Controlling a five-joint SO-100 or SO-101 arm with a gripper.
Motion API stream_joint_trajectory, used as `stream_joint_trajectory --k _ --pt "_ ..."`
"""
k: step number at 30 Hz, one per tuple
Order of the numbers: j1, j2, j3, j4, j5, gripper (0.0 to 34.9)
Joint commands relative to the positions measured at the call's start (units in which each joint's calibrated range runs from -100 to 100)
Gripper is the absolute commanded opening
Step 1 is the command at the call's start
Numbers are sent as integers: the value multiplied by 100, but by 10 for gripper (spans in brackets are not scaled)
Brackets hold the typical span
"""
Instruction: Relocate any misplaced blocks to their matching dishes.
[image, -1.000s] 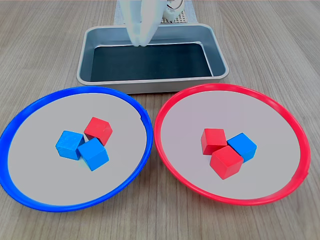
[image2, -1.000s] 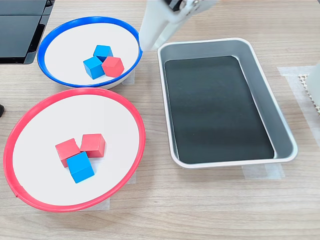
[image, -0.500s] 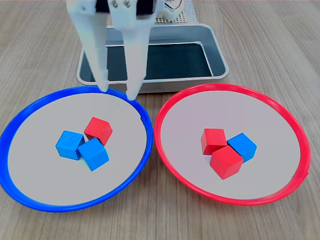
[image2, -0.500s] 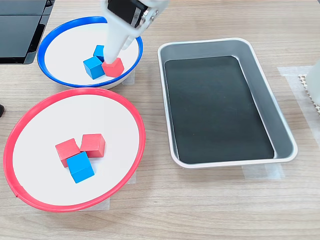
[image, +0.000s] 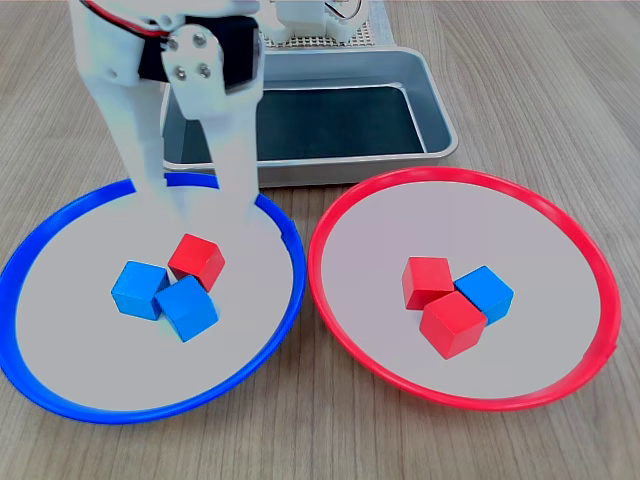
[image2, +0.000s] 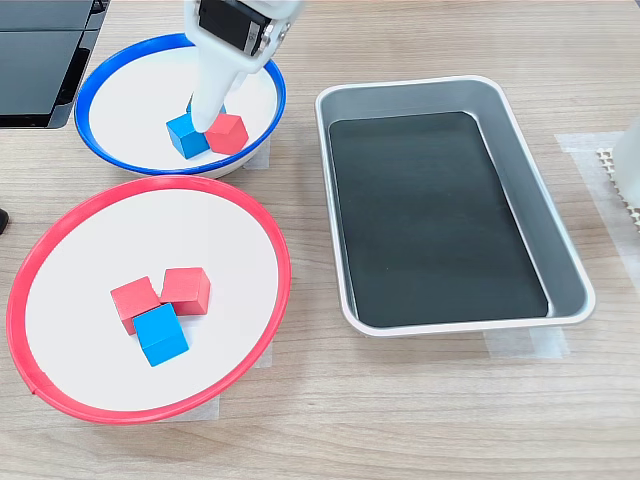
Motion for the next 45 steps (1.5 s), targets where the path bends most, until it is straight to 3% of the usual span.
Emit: stream_joint_trajectory --k 1,32,45 --pt "165 -29 -225 8 49 177" --pt "128 1054 -935 -75 127 177" --pt "90 1131 -862 -124 234 141"
